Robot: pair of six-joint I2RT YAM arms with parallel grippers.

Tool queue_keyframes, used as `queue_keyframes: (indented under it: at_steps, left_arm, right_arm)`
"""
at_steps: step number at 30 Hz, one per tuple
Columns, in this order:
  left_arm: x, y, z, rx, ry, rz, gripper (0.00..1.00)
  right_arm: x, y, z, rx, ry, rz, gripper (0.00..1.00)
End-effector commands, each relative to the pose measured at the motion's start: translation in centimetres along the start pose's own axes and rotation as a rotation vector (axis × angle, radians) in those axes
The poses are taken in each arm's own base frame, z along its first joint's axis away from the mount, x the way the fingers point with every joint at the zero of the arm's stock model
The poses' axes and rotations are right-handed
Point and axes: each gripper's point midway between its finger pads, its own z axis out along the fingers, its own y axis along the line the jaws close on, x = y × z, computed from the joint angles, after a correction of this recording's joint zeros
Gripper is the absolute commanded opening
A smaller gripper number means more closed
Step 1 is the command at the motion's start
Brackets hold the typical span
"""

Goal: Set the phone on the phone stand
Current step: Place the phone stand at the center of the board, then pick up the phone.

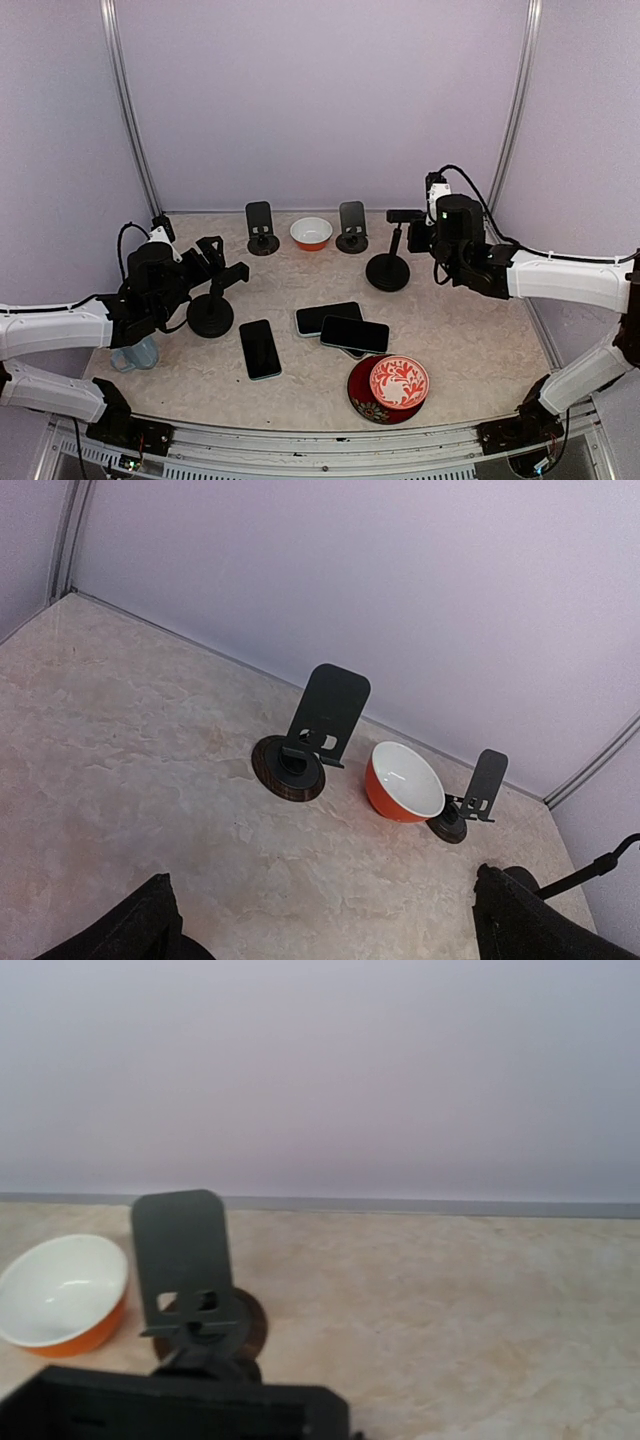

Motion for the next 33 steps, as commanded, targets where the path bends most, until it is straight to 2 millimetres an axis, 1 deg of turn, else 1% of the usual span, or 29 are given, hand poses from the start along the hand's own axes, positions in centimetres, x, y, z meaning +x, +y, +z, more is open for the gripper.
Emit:
queue_keyframes:
  at_steps: [1, 7, 9, 10, 12, 14, 16, 19, 22, 25, 29, 32, 33]
  left_arm:
    - [8.3, 7.2, -1.2, -0.206, 0.285, 0.298, 0.99]
    - [8.3, 7.2, -1.2, -0.207, 0.286, 0.299, 0.99]
    - [8.3, 7.2, -1.2, -0.206, 0.286, 0.298, 0.99]
    - [8.2, 7.2, -1.2, -0.204, 0.285, 0.297, 0.99]
    - [8.3, 7.1, -1.2, -0.203, 0.286, 0.297, 0.99]
    - [8.3, 7.1, -1.2, -0.199, 0.287, 0.297, 0.99]
    - [8.3, 7.1, -1.2, -0.200, 0.289, 0.298, 0.99]
    - [8.3, 7.0, -1.2, -0.198, 0.289, 0.296, 0.99]
    - [8.2, 7.0, -1.2, -0.196, 0.288, 0.295, 0.99]
    - [8.2, 7.0, -1.2, -0.196, 0.288, 0.295, 0.99]
    - [8.2, 7.1, -1.2, -0.201, 0.287, 0.297, 0.99]
    - [8.2, 7.2, -1.2, -0.204, 0.288, 0.297, 0.99]
    - [8.2, 7.1, -1.3, -0.203, 0.286, 0.296, 0.99]
  right_arm:
    - [-3.0, 0.3, 0.5, 0.044, -0.079, 0.057, 0.00]
    - [-1.9, 0.7, 1.3, 0.047, -0.041, 0.017, 0.01]
    - [-1.9, 0.8, 1.3, 0.039, -0.036, 0.010, 0.14]
    - [-1.9, 0.8, 1.2, 0.036, -0.032, 0.005, 0.23]
    - [-1.9, 0.9, 1.1, 0.027, -0.025, -0.001, 0.45]
    - [-2.0, 0.9, 0.9, 0.021, -0.019, -0.007, 0.62]
    - [-2.4, 1.3, 0.4, 0.011, -0.013, -0.018, 0.77]
    - [-3.9, 2.6, -1.4, 0.011, -0.043, -0.058, 0.89]
    - [-5.8, 5.5, -3.4, -0.002, -0.083, -0.123, 0.98]
    - [-5.2, 9.5, -4.4, -0.054, -0.068, -0.206, 1.00]
    - [-2.7, 15.2, -5.2, -0.174, -0.033, -0.283, 1.00]
    - [0.1, 19.4, -5.3, -0.339, 0.022, -0.364, 1.00]
    - [1.1, 20.4, -5.2, -0.386, 0.048, -0.389, 1.00]
